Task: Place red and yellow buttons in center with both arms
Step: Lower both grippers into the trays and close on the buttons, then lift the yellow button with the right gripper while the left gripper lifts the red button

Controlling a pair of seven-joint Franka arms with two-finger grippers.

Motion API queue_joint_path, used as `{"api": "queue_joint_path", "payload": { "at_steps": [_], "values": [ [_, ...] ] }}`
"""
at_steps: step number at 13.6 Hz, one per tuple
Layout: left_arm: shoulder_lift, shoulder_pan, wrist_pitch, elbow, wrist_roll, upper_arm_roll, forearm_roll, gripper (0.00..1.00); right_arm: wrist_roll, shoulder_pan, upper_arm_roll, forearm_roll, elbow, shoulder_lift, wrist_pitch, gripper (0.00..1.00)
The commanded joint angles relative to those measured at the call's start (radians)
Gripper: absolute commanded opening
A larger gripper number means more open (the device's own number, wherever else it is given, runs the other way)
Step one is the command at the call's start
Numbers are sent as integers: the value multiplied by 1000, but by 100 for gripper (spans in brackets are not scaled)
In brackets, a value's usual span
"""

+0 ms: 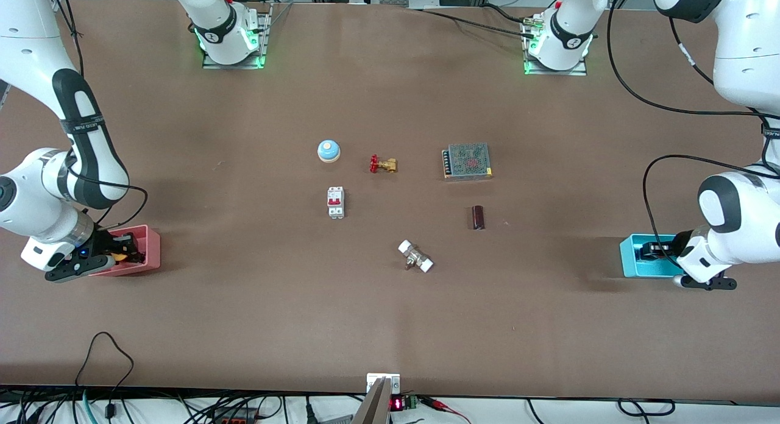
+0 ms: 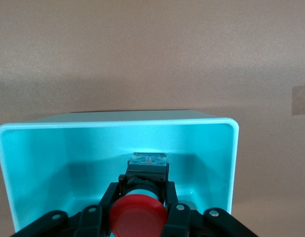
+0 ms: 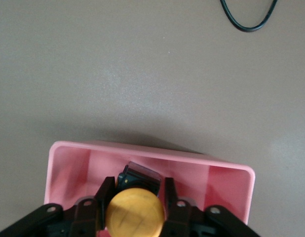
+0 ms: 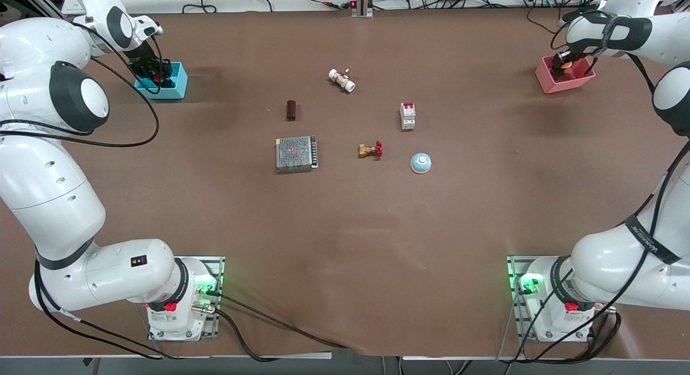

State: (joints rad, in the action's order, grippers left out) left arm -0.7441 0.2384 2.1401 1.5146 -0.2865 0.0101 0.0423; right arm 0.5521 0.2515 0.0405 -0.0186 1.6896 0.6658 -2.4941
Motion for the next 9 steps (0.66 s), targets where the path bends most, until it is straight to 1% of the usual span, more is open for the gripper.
{"api": "queue_joint_path", "payload": {
  "at_steps": [1, 3, 4, 6, 8, 9],
  "values": [
    [64, 4, 4, 21, -23, -2, -13, 33, 31, 12, 9, 9, 1, 1, -14, 35],
    [148, -7, -15, 35, -17, -2, -15, 33, 29, 11, 9, 17, -2, -9, -8, 35],
    [219, -14, -52, 70, -14, -2, -13, 33, 28, 9, 10, 17, -2, -34, 12, 35],
    [331, -40, -109, 152, -7, -2, -13, 32, 6, 2, 12, 20, -4, -116, 160, 35],
    [397, -85, -166, 220, 16, -4, -13, 31, -65, -12, 18, 17, -19, -207, 327, 35],
    [417, -118, -178, 261, 42, -4, -13, 31, -123, -30, 24, 17, -36, -233, 400, 35]
  ]
}}
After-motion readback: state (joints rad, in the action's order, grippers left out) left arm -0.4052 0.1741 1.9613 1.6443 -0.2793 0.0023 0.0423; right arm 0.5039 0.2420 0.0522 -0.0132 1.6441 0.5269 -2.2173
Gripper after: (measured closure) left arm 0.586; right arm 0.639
